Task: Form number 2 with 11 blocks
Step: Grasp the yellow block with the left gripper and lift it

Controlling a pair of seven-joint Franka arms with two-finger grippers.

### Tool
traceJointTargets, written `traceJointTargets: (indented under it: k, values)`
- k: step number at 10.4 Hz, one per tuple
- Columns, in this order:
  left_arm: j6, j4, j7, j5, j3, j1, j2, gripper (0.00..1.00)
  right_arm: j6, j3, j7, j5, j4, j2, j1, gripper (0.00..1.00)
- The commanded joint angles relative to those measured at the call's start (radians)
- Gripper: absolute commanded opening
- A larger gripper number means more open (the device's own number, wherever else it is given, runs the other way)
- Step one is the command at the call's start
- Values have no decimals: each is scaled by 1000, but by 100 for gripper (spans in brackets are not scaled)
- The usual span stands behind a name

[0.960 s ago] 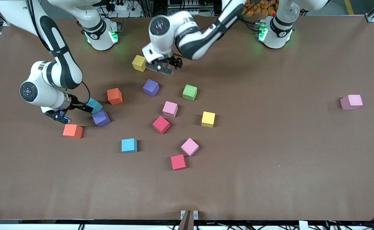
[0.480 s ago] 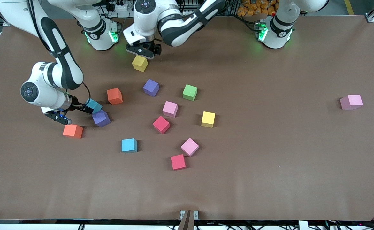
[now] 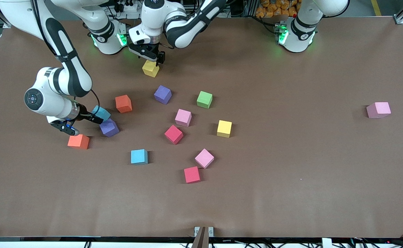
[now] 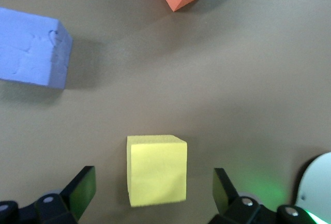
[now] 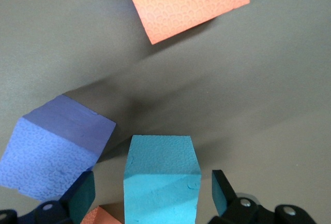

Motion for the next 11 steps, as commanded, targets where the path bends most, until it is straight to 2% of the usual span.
traceJointTargets:
  k: [1, 7, 11]
  values:
    - [16, 62, 35, 32, 27, -15, 52, 100, 0, 2, 8, 22, 4, 10, 0, 100]
    - [32, 62, 24, 54, 28, -44, 96, 100, -82, 0, 1, 21, 4, -13, 3, 100]
    - [67, 65, -9, 54, 30, -61, 128, 100, -79, 2, -9, 21, 1, 1, 1, 100]
